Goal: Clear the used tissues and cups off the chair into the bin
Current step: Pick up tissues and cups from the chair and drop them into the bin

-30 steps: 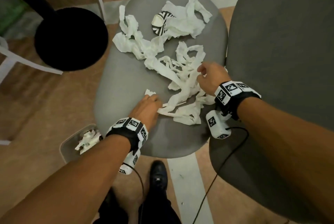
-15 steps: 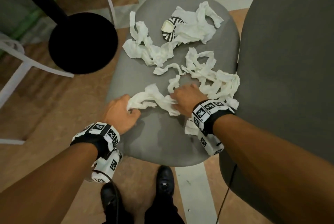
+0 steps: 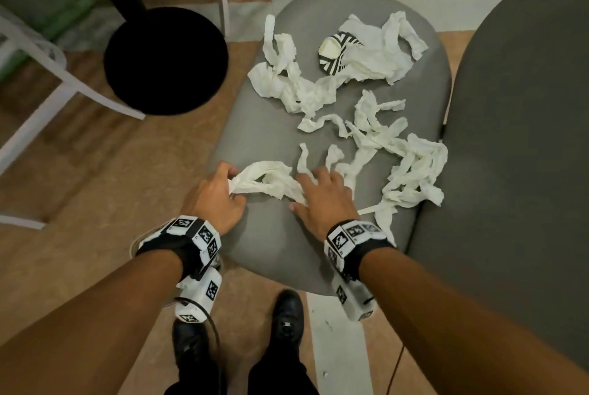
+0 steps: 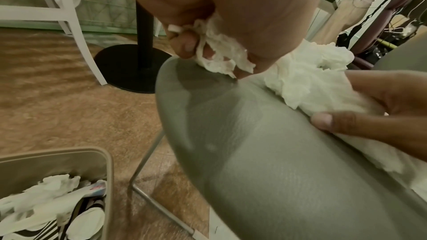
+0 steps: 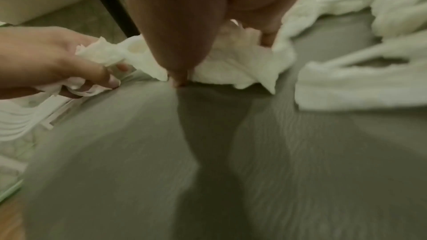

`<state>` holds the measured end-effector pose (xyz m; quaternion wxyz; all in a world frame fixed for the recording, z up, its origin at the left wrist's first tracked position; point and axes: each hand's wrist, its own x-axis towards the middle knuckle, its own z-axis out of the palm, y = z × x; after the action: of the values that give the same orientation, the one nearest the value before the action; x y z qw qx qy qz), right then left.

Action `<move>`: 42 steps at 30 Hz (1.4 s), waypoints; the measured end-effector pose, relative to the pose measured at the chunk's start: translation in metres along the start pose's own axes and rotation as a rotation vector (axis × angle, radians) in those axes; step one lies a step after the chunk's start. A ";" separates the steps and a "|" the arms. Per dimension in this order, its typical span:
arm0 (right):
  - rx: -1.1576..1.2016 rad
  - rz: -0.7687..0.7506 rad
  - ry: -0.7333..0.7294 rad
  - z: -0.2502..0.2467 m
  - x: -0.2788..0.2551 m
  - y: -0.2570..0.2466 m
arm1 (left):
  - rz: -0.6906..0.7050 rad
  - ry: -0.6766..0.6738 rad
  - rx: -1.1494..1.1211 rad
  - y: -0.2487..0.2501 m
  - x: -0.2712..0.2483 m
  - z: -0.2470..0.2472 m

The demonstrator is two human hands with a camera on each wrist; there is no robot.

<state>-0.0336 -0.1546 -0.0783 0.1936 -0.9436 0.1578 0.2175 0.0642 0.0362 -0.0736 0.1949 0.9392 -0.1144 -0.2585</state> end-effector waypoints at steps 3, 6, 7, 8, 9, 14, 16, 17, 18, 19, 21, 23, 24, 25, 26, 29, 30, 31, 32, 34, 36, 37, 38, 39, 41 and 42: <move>0.289 -0.048 0.099 0.010 -0.006 -0.008 | 0.030 -0.025 -0.017 -0.005 -0.006 -0.002; 0.483 0.030 0.178 -0.002 -0.010 -0.027 | 0.078 -0.084 -0.088 -0.005 -0.013 -0.002; 0.564 0.088 0.197 -0.007 -0.009 -0.034 | 0.100 -0.105 -0.122 -0.003 -0.016 -0.002; 0.681 0.165 0.199 -0.012 -0.007 -0.041 | 0.121 -0.121 -0.159 0.000 -0.018 -0.003; 0.816 0.255 0.192 -0.018 -0.005 -0.050 | 0.135 -0.134 -0.194 0.003 -0.021 -0.004; 0.952 0.483 0.336 -0.017 0.008 -0.074 | 0.123 -0.123 -0.325 0.015 -0.032 -0.013; 0.976 0.519 0.337 -0.018 0.007 -0.086 | 0.089 -0.069 -0.329 0.012 -0.036 -0.015; 0.988 0.522 0.331 -0.017 0.006 -0.096 | 0.068 -0.051 -0.341 0.007 -0.040 -0.018; 0.997 0.539 0.333 -0.017 0.004 -0.104 | 0.049 -0.041 -0.355 0.002 -0.044 -0.021; 1.021 0.568 0.321 -0.016 0.002 -0.116 | 0.027 -0.039 -0.366 -0.007 -0.049 -0.024; 1.111 0.616 0.272 -0.011 -0.001 -0.140 | -0.025 -0.059 -0.389 -0.027 -0.056 -0.029; 1.124 0.600 0.221 -0.002 -0.004 -0.172 | -0.102 -0.068 -0.409 -0.058 -0.065 -0.038; 1.107 0.578 0.196 0.005 -0.005 -0.191 | -0.145 -0.067 -0.411 -0.078 -0.071 -0.043; 1.105 0.569 0.177 0.012 -0.005 -0.205 | -0.180 -0.067 -0.406 -0.094 -0.074 -0.046; 1.105 0.564 0.161 0.020 -0.004 -0.220 | -0.208 -0.069 -0.400 -0.111 -0.079 -0.049; 1.138 0.570 0.027 0.055 0.000 -0.267 | -0.297 -0.101 -0.466 -0.169 -0.094 -0.054; 1.169 0.571 -0.050 0.067 0.002 -0.277 | -0.331 -0.107 -0.514 -0.184 -0.097 -0.053; 1.193 0.560 -0.132 0.081 0.006 -0.286 | -0.369 -0.111 -0.546 -0.200 -0.098 -0.051; 1.201 0.548 -0.190 0.100 0.011 -0.294 | -0.408 -0.116 -0.557 -0.218 -0.099 -0.047; 1.140 0.535 -0.251 0.135 0.026 -0.299 | -0.445 -0.129 -0.500 -0.249 -0.094 -0.033; 1.048 0.496 -0.279 0.166 0.038 -0.295 | -0.432 -0.130 -0.405 -0.271 -0.086 -0.015; 0.995 0.486 -0.295 0.185 0.043 -0.294 | -0.433 -0.135 -0.378 -0.282 -0.084 -0.005; 0.939 0.495 -0.305 0.199 0.049 -0.287 | -0.431 -0.138 -0.374 -0.287 -0.081 0.004; 0.877 0.520 -0.314 0.202 0.043 -0.288 | -0.429 -0.152 -0.384 -0.294 -0.079 0.014; 0.835 0.560 -0.297 0.211 0.043 -0.280 | -0.385 -0.163 -0.394 -0.300 -0.071 0.033; 0.807 0.551 -0.288 0.217 0.044 -0.274 | -0.361 -0.172 -0.383 -0.305 -0.067 0.045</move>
<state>0.0332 0.1701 -0.1979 0.4978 -0.6774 0.4441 0.3099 0.0187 0.3175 -0.2091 0.3095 0.8650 0.0896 -0.3846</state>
